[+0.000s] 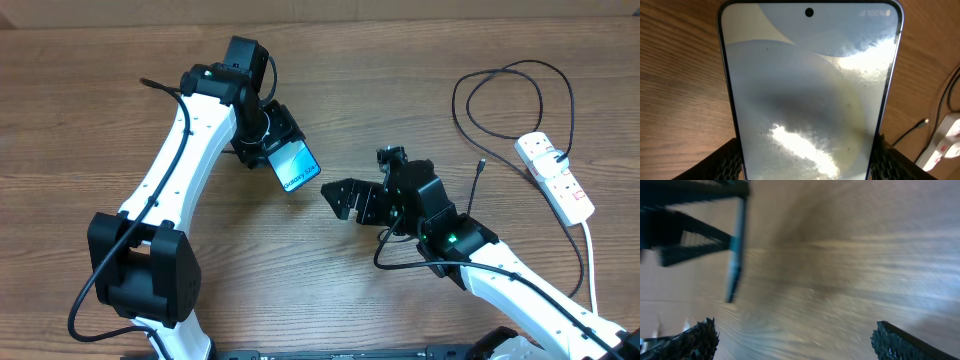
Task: Plug charger to phone and switch on socket
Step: 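Move the right gripper toward the phone held by the left gripper, then close the right gripper on the phone's top edge, then open the left gripper and pull it back from the phone, then bring the left gripper to the phone's bottom end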
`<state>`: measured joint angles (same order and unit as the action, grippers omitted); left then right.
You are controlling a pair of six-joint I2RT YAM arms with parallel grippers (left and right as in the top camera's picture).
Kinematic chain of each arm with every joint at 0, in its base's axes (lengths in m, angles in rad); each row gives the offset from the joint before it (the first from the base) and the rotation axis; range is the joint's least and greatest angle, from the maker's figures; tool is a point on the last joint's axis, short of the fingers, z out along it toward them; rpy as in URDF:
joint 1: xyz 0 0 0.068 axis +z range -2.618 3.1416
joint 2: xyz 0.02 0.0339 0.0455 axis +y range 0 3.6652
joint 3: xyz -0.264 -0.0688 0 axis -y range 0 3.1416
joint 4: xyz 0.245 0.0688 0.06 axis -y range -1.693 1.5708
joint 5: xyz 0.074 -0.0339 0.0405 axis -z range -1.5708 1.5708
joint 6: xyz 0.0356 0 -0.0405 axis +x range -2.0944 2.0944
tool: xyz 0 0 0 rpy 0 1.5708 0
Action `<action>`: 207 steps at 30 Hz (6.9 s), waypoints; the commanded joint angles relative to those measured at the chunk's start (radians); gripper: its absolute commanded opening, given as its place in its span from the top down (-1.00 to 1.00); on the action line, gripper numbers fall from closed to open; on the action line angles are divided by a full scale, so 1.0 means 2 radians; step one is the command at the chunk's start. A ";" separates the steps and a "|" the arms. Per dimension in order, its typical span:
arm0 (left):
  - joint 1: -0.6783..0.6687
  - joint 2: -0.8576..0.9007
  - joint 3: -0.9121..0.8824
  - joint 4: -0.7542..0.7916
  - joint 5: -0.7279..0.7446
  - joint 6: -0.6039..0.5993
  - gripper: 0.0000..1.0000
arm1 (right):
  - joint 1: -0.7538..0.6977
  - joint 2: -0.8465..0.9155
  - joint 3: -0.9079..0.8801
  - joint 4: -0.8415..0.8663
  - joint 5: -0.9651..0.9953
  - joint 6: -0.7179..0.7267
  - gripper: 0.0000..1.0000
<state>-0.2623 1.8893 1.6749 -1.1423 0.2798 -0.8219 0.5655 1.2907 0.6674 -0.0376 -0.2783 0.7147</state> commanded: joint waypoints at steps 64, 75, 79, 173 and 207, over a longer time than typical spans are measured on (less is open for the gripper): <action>-0.060 0.001 0.015 0.063 0.070 -0.115 0.13 | 0.035 0.112 0.004 0.250 0.076 0.090 0.59; -0.060 0.001 0.015 0.059 0.068 -0.110 0.14 | 0.035 0.112 0.004 0.250 0.075 0.090 0.74; -0.060 0.001 0.015 0.059 0.068 -0.105 0.13 | 0.035 0.112 0.004 0.249 0.072 0.090 0.83; 0.081 -0.623 -0.300 -0.067 -0.069 0.031 -0.99 | 0.052 -0.087 -0.144 0.219 -0.086 0.436 0.92; 0.081 -0.622 -0.582 0.291 0.208 -0.217 -0.49 | 0.061 -0.040 -0.144 0.316 -0.133 0.486 0.92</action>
<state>-0.0982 0.6510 0.5156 -0.5751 0.6956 -1.2297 0.6823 1.2205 0.3687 0.5690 -0.5175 1.6680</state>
